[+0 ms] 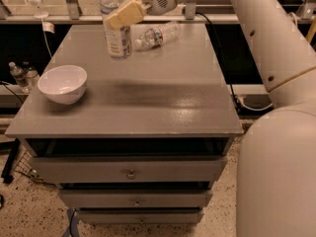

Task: Place blue plastic bottle into white bowl

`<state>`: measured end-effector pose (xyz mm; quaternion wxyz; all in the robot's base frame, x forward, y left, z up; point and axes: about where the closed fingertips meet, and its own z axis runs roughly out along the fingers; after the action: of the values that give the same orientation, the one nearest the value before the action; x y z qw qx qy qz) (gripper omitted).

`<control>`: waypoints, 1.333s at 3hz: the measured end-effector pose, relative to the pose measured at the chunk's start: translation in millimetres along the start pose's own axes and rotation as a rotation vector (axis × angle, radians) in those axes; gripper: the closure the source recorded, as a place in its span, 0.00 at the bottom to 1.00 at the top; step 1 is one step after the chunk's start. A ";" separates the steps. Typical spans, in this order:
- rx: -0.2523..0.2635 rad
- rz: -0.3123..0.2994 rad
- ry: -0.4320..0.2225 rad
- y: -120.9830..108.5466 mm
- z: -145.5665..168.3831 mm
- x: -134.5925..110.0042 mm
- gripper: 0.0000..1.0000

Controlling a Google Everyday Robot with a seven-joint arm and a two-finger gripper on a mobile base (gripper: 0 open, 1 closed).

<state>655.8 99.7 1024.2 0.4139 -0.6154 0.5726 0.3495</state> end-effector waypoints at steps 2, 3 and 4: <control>-0.100 -0.022 -0.028 11.6 33.1 -14.4 1.00; -0.200 -0.052 -0.010 28.3 70.0 -27.5 1.00; -0.269 -0.102 0.005 41.3 96.4 -44.5 1.00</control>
Offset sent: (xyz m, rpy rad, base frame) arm -0.0292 0.0765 0.0006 0.0337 0.0443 0.2378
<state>614.5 205.8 1020.2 0.3434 -0.6945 0.4897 0.4000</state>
